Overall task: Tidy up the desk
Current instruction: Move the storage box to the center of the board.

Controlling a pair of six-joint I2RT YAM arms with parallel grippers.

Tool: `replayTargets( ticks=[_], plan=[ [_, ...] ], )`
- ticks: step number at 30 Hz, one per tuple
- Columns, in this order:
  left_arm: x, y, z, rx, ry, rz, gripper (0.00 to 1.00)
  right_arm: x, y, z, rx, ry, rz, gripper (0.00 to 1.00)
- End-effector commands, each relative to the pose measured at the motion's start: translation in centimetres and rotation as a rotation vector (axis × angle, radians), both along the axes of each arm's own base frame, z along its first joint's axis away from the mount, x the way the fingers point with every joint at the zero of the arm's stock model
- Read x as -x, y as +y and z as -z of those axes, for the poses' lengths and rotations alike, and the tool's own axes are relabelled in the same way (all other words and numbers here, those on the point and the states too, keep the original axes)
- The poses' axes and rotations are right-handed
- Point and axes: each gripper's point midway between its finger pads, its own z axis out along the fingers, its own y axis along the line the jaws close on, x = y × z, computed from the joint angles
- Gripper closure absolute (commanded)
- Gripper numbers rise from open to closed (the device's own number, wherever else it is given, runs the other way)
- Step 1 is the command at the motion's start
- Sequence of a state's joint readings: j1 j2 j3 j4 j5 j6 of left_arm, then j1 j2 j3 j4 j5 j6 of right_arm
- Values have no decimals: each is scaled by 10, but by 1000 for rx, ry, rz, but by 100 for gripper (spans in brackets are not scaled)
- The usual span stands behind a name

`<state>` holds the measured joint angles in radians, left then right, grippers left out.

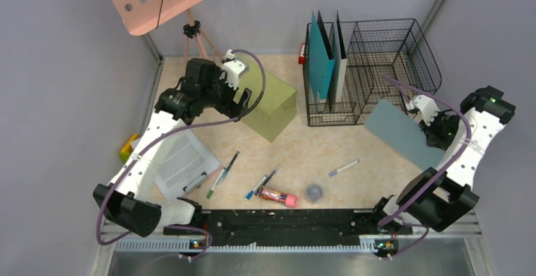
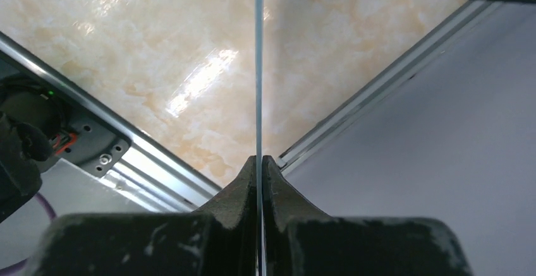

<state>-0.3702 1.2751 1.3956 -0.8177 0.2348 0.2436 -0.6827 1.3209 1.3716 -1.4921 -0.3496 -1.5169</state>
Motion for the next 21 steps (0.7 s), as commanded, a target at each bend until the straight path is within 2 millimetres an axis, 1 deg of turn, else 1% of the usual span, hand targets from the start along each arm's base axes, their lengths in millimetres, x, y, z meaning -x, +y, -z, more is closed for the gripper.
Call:
replayTargets(
  ticks=[1, 5, 10, 16, 19, 21],
  plan=[
    [-18, -37, -36, 109, -84, 57, 5, -22, 13, -39, 8, -190, -103, 100],
    [-29, -63, -45, 171, -75, 97, 6, -36, 22, -52, -23, -261, -145, 100],
    [-47, -94, -62, 246, -84, 147, 6, -54, 39, -67, -120, -353, -165, 100],
    [-64, -127, -79, 304, -104, 208, 6, -67, 73, -77, -261, -395, -192, 100],
    [-67, -148, -84, 321, -114, 261, 6, -71, 94, -89, -312, -424, -222, 100],
    [-65, -162, -88, 335, -119, 307, 6, -72, 105, -100, -347, -440, -224, 100]
  ],
)
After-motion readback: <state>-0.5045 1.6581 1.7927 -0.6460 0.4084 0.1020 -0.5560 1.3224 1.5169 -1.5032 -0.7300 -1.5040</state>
